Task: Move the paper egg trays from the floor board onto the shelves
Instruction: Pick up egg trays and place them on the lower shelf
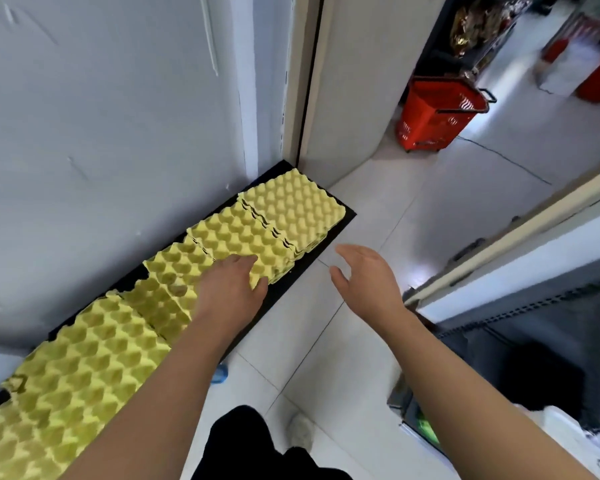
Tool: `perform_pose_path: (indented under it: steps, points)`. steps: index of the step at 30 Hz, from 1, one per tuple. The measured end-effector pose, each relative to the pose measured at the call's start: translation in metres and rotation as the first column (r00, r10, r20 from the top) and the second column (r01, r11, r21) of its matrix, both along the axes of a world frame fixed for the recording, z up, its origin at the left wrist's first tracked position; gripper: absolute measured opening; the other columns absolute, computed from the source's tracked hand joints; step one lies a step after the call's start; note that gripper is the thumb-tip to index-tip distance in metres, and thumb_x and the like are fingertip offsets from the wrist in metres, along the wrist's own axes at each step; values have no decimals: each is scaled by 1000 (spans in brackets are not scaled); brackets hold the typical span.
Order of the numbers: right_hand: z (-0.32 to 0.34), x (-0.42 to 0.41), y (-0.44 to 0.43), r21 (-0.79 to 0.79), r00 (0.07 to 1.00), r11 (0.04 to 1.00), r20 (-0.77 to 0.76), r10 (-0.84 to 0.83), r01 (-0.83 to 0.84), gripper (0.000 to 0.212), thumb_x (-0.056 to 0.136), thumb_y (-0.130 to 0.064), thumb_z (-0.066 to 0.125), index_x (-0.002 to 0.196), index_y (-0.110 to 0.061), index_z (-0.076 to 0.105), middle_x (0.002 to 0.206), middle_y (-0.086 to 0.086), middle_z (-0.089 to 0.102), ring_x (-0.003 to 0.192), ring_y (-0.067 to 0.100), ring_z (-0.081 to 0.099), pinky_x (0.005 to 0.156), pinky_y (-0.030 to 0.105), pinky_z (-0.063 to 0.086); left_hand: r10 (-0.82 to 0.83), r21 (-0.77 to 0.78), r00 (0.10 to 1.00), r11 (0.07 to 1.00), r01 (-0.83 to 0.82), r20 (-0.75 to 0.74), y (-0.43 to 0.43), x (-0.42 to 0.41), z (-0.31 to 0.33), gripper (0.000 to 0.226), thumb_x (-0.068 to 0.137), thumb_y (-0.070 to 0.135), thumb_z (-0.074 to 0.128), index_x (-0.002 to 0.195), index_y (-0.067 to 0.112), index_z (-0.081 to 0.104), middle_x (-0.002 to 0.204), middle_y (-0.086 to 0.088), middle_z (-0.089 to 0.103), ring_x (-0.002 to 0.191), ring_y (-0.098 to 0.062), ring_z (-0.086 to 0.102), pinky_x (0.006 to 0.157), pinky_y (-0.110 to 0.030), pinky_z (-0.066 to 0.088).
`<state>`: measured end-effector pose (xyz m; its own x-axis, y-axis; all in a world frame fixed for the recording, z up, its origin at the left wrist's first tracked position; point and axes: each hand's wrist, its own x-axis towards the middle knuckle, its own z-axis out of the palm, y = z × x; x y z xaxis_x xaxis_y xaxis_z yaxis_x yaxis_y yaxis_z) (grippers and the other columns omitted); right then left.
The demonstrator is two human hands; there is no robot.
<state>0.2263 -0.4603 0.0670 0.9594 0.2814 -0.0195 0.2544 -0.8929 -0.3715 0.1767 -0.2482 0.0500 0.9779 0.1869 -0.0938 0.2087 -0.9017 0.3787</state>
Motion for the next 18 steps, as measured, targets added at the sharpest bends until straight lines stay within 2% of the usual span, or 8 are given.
perform_pose_path:
  steps: [4,8,13,18]
  points:
    - [-22,74,-5,16,998,999,-44,40,-39,40,93,-24,55,130,-8,55,130,7,58,123,24,49,104,33,34,42,9,995,999,-41,-93,-10,66,-17,49,94,41,49,139,22,45,133,-1,53,123,-24,47,97,-38,40]
    - [-49,145,-3,11,993,997,-91,72,-71,35,91,-19,58,123,-4,59,121,11,63,116,27,54,99,33,38,59,-6,982,998,-61,-178,-12,133,-46,49,94,41,48,140,22,43,132,-1,53,120,-24,48,93,-37,43]
    - [-93,230,0,-4,983,997,-166,75,-77,43,95,-25,53,135,-9,50,135,7,54,128,22,43,106,31,30,63,-79,949,993,-91,-308,-15,206,-92,51,94,38,49,140,19,40,132,-4,51,121,-25,46,94,-38,44]
    - [-155,302,-3,-31,967,996,-246,70,-80,50,93,-32,55,138,-11,46,140,7,48,132,22,38,108,30,27,83,-120,904,982,-145,-420,-18,260,-145,65,93,37,53,148,18,24,142,-9,38,128,-27,41,95,-39,43]
